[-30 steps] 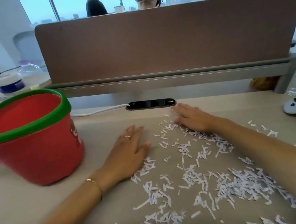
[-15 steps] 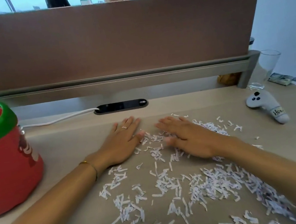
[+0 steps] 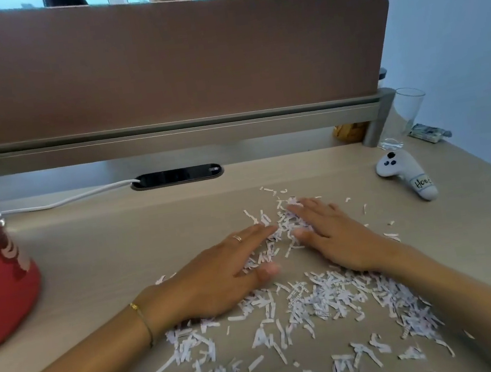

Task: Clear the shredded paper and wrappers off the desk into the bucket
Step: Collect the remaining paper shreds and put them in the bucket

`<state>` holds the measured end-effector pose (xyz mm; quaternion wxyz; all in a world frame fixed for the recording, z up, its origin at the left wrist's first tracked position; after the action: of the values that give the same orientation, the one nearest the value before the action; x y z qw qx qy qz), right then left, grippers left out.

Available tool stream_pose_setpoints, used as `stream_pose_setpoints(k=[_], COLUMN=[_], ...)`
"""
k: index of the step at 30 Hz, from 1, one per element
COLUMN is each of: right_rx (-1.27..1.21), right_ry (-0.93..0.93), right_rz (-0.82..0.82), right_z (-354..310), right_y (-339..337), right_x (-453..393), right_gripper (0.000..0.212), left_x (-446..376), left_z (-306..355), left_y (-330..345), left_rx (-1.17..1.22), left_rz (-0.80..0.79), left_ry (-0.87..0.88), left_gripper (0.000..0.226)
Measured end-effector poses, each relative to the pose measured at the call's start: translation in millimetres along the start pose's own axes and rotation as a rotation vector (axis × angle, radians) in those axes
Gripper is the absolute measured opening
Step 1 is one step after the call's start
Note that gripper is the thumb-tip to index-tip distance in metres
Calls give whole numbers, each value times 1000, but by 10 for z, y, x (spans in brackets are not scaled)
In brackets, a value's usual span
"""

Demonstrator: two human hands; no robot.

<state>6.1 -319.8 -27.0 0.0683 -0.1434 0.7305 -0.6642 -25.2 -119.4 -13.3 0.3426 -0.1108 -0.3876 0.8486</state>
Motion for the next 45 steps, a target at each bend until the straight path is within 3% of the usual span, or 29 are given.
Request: stream_pose_setpoints(k=[7, 11, 14, 16, 26, 30, 38, 45], right_rx=[-24, 24, 95, 146, 329, 364, -37, -196], right_ry=[-142, -148, -141, -123, -209, -200, -47, -87], right_rz=[-3, -13, 28, 70, 336, 297, 306, 432], right_z=[-349, -358, -378, -388, -514, -609, -643, -823], right_y=[-57, -63, -46, -41, -173, -180, -415, -930], right_x=[259, 497, 620, 656, 353, 230, -59, -167], right_gripper=[66, 62, 71, 75, 33, 33, 45, 45], left_x=[224, 155, 77, 37, -8, 3, 31, 152], left_z=[98, 170, 176, 175, 89, 35, -113, 29], left_y=[170, 119, 118, 112, -16, -136, -525, -935], left_rx=[-279, -370, -398, -417, -461, -423, -176, -153], left_rz=[87, 230, 273, 298, 351, 401, 649, 767], left_ry=[48, 137, 184, 214, 112, 59, -77, -77], left_gripper=[93, 65, 36, 30, 53, 51, 52, 54])
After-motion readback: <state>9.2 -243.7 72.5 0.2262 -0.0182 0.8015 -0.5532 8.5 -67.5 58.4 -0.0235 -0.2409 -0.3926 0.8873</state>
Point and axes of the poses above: each hand's wrist, its own x-axis away from the middle knuckle, its own y-axis out of the palm, z = x × y, the point moved 7 cm from there along -x, towards the middle knuckle, and after that the axes turned 13 degrees about x, right-handed, at the moved point
